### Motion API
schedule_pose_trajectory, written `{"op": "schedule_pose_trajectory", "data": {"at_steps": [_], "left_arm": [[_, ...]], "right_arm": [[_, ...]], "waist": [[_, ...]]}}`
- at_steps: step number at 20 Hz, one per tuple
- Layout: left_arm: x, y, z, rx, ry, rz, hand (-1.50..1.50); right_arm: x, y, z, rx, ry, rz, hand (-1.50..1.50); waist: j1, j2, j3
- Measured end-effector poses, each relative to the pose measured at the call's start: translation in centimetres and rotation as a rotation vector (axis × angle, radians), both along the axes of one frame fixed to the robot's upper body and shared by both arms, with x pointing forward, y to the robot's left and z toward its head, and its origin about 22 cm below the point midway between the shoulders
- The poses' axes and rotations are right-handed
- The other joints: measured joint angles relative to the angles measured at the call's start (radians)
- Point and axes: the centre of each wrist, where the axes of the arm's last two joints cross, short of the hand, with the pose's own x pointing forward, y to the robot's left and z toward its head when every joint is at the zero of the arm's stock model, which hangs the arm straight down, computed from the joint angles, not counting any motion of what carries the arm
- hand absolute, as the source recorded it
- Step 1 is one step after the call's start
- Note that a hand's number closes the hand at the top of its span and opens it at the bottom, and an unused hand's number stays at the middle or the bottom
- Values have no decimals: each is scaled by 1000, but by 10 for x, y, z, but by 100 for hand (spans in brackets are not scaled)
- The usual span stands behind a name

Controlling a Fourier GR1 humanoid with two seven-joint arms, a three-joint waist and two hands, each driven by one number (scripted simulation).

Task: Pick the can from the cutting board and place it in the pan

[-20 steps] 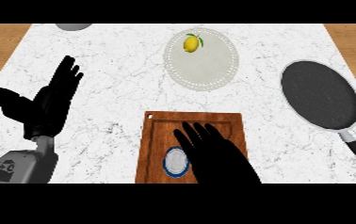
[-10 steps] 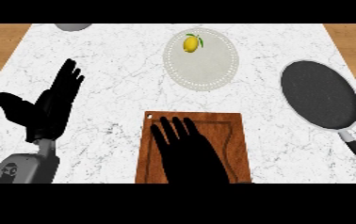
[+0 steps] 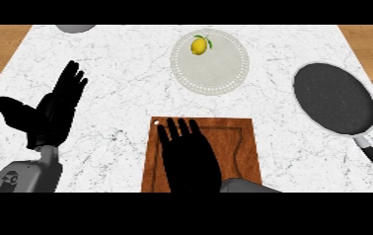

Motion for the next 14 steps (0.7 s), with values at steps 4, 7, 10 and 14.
{"op": "schedule_pose_trajectory", "data": {"at_steps": [4, 7, 10, 14], "left_arm": [[4, 1, 4, -7, -2, -5, 0], [5, 2, 4, -5, 0, -5, 0], [2, 2, 2, -4, 2, -4, 0], [0, 2, -1, -4, 9, -5, 0]], "right_arm": [[6, 6, -9, -22, 8, -22, -150], [10, 9, -11, -23, 17, -26, -150], [15, 8, -17, -42, 35, -35, -150], [15, 8, -29, -65, 43, -37, -150]], "waist": [[0, 2, 1], [1, 2, 1], [2, 2, 1], [2, 3, 1]]}}
